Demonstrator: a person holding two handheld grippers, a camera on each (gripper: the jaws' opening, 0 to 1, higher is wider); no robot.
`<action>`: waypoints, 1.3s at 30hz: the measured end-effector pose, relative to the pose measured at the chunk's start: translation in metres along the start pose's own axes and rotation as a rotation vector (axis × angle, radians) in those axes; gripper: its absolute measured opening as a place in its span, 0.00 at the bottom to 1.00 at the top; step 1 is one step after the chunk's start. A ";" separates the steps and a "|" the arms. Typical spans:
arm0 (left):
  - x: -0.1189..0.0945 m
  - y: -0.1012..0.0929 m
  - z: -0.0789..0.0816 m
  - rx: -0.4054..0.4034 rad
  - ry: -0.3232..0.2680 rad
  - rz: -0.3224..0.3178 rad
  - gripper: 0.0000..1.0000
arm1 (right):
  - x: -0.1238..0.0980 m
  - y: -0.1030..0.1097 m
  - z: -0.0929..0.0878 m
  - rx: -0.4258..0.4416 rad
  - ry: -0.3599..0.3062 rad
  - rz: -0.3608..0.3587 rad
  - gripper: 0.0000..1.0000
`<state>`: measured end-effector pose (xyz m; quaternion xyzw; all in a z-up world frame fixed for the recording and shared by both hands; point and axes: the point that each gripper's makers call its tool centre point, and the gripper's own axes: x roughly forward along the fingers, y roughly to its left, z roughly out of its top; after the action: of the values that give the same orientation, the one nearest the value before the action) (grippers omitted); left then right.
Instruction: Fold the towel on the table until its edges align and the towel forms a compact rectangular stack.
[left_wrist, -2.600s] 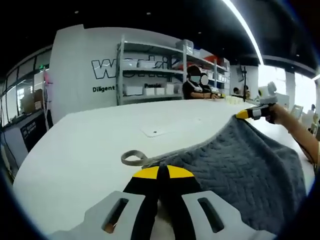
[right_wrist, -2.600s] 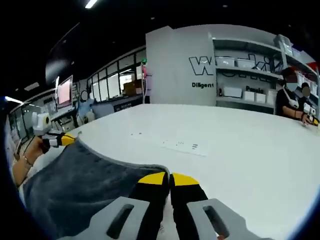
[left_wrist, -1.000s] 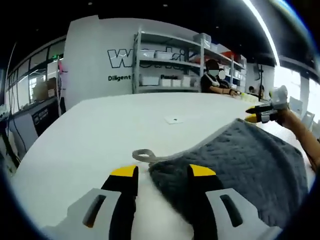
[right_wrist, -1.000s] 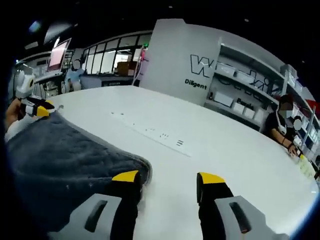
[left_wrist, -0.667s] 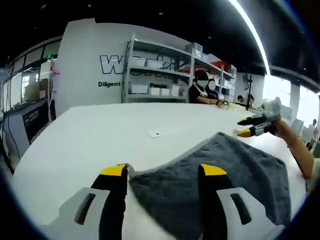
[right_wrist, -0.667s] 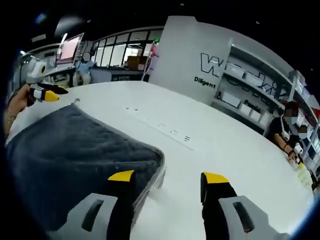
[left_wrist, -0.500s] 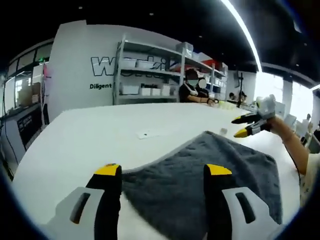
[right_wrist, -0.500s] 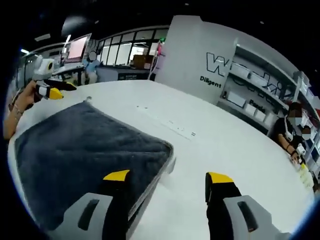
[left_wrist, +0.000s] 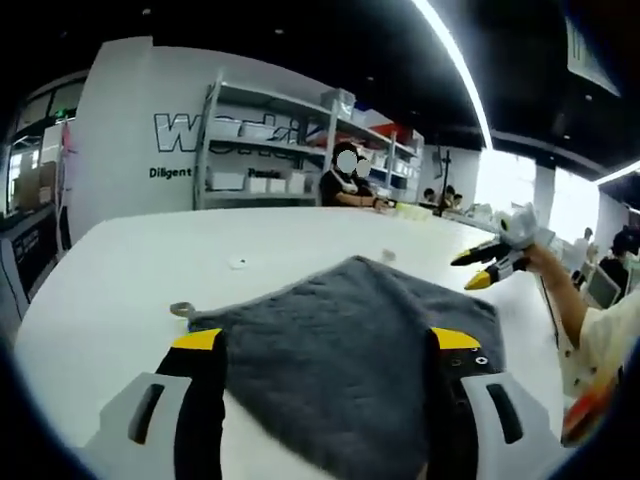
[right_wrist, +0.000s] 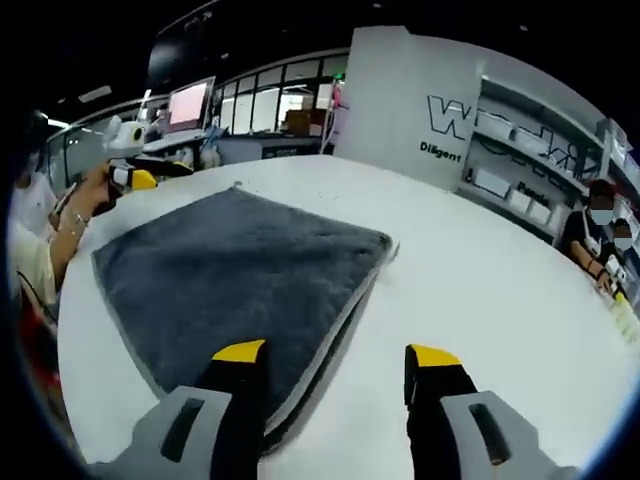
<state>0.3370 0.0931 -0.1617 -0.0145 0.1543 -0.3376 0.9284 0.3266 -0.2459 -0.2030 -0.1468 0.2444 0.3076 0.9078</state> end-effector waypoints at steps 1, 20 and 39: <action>-0.001 -0.002 -0.001 0.000 0.001 -0.002 0.81 | -0.004 0.004 -0.005 0.011 -0.001 -0.002 0.45; -0.010 0.001 -0.014 -0.046 -0.007 -0.017 0.79 | -0.020 0.050 -0.042 0.243 -0.004 0.108 0.10; -0.011 0.008 -0.017 -0.074 -0.002 0.005 0.79 | -0.051 0.038 -0.004 0.263 -0.139 0.046 0.02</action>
<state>0.3290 0.1072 -0.1763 -0.0490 0.1656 -0.3296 0.9282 0.2660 -0.2425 -0.1834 0.0005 0.2224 0.3031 0.9267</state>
